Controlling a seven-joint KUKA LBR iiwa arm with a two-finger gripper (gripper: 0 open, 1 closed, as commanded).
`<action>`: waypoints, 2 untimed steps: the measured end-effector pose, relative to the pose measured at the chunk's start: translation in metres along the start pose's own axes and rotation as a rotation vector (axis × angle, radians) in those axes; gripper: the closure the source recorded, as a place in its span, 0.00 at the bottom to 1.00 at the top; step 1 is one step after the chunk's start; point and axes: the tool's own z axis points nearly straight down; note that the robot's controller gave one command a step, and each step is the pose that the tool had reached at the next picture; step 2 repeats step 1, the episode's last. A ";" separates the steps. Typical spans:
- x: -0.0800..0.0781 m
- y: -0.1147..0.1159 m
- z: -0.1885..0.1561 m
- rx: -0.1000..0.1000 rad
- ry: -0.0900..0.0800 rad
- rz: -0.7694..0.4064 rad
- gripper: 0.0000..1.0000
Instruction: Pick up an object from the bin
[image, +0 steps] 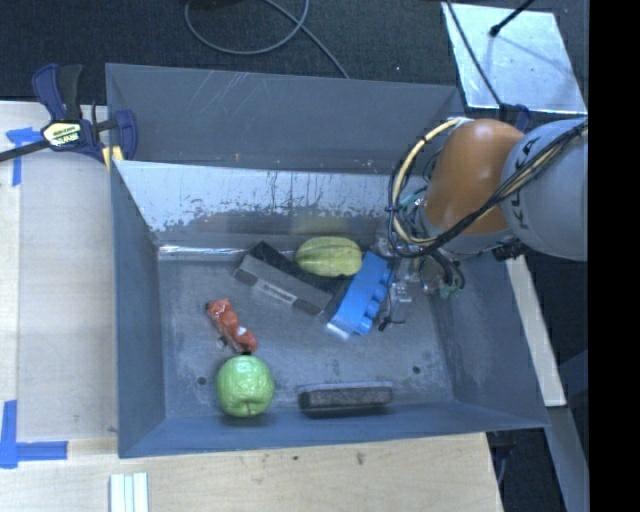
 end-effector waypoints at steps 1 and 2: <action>0.003 0.047 0.002 0.003 0.001 -0.284 0.00; 0.003 0.047 0.002 0.003 0.001 -0.284 0.00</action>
Offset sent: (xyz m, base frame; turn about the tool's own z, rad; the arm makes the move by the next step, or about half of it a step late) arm -0.0103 0.0954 -0.0037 -0.5941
